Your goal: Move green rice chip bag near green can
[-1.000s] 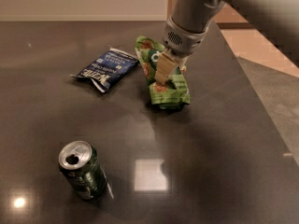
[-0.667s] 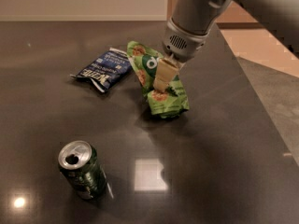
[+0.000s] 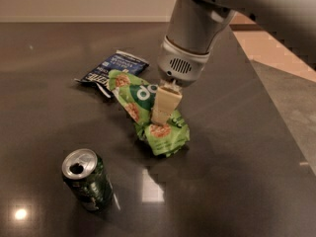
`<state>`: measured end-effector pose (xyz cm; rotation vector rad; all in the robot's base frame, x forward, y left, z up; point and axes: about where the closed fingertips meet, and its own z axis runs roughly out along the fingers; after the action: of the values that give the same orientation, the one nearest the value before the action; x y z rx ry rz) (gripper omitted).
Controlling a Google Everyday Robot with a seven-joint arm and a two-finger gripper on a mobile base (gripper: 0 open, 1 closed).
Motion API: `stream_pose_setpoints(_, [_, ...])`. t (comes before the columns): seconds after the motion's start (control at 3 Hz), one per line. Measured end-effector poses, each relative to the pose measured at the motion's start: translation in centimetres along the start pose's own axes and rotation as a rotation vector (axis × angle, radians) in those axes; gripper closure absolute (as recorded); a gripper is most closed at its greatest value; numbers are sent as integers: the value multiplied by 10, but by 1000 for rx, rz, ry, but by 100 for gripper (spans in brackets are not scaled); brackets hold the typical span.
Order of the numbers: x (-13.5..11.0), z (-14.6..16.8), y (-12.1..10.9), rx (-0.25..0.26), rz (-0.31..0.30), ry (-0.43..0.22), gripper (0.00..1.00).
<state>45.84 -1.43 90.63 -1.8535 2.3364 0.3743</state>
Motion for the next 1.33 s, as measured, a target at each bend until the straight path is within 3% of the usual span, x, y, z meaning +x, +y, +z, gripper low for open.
stream_pose_setpoints(0.33, [-3, 5, 26, -23, -62, 12, 100])
stream_pose_setpoints(0.67, [-4, 9, 40, -29, -86, 20, 84])
stream_pose_setpoints(1.33, [-9, 9, 60, -60, -121, 8, 37])
